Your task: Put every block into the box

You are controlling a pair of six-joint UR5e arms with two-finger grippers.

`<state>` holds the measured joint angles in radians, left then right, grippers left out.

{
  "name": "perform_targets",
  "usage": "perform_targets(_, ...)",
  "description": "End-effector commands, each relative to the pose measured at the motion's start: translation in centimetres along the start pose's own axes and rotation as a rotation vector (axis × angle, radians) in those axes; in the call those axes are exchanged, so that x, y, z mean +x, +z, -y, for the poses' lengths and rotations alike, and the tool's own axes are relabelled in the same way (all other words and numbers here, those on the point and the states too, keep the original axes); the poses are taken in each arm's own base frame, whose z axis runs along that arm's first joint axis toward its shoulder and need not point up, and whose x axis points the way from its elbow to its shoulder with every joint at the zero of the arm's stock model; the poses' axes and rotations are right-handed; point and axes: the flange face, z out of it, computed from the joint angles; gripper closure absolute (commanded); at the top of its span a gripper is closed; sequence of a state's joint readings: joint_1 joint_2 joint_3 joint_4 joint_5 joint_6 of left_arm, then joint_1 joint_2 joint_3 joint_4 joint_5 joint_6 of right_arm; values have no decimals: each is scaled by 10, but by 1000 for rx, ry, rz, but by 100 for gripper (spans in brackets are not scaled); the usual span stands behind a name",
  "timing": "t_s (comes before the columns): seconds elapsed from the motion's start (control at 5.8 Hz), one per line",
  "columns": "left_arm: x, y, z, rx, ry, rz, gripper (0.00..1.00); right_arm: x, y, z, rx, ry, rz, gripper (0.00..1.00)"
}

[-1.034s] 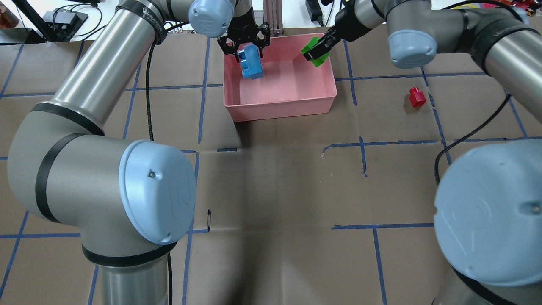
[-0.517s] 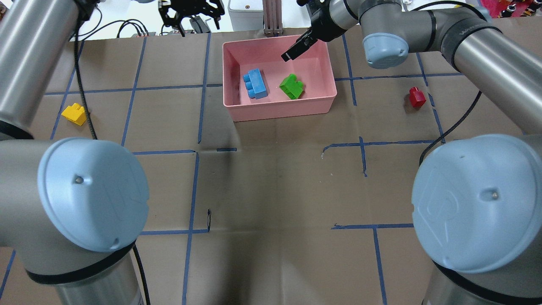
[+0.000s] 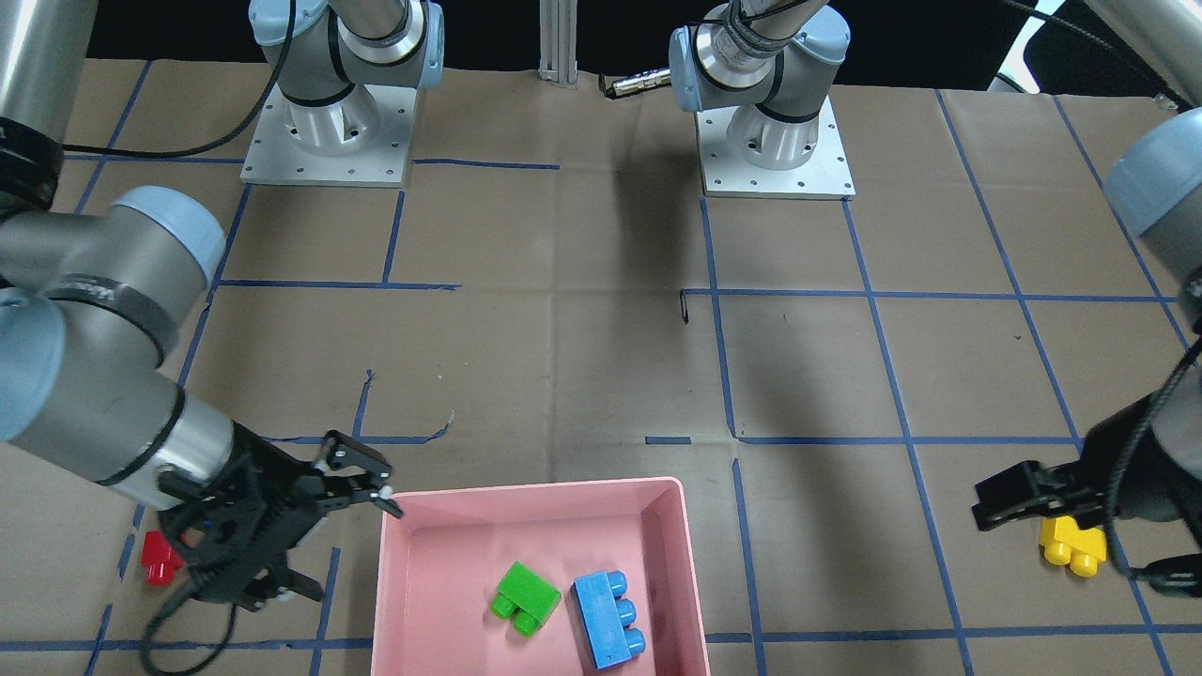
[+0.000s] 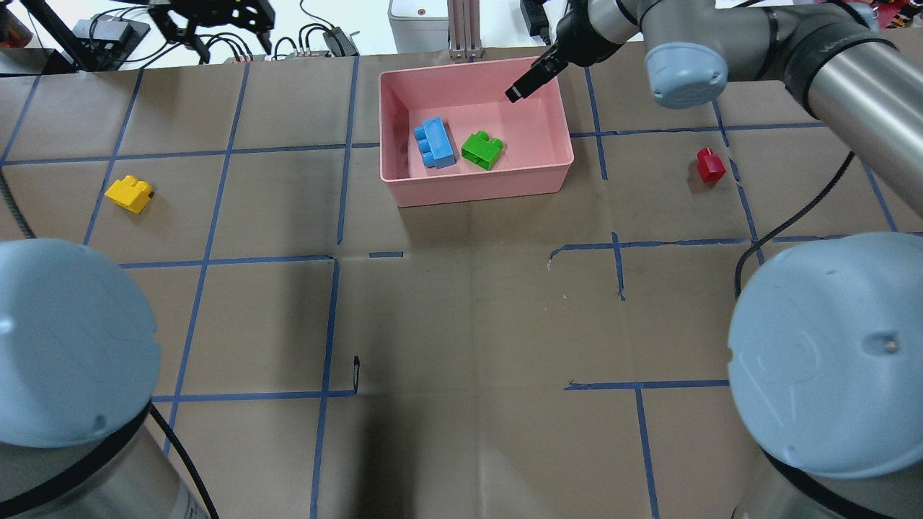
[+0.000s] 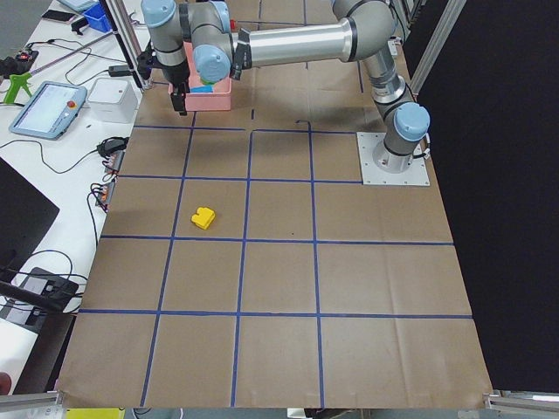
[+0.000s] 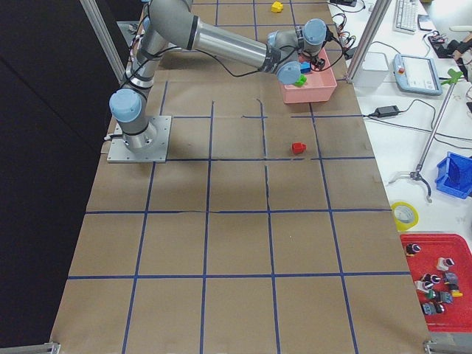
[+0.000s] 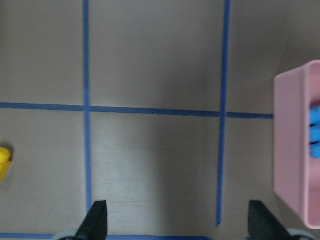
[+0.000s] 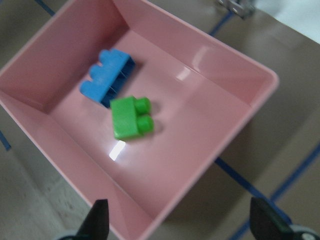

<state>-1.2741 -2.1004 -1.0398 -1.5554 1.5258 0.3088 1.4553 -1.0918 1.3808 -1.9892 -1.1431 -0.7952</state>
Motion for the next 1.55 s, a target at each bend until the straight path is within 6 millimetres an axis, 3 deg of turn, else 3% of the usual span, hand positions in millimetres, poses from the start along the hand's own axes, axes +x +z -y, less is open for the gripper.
perform_targets(0.0, -97, 4, -22, -16, 23, 5, 1, 65, -52, -106, -263, 203, -180, 1)
perform_targets(0.17, -104, 9, -23, -35, 7, 24, 1, 83, -39, -144, -270, 406, -183, 1)
perform_targets(0.34, -108, 4, -26, -38, -42, 61, 1, 92, -13, -156, -184, 487, -279, 1)
perform_targets(0.52, -136, 1, -37, -53, -187, 92, 1, 98, 16, -169, -126, 479, -333, 3)
perform_targets(0.69, -190, 13, -54, -84, -307, 79, 1, 108, 38, -177, -105, 507, -351, 12)
perform_targets(0.86, -208, 24, -59, -89, -337, 68, 1, 116, 61, -185, -123, 516, -334, 11)
perform_targets(1.21, -212, 37, -56, -81, -755, 97, 1, 125, 81, -191, -102, 511, -351, 12)
perform_targets(1.38, -217, 47, -50, -64, -848, 105, 1, 128, 81, -189, -90, 507, -360, 18)
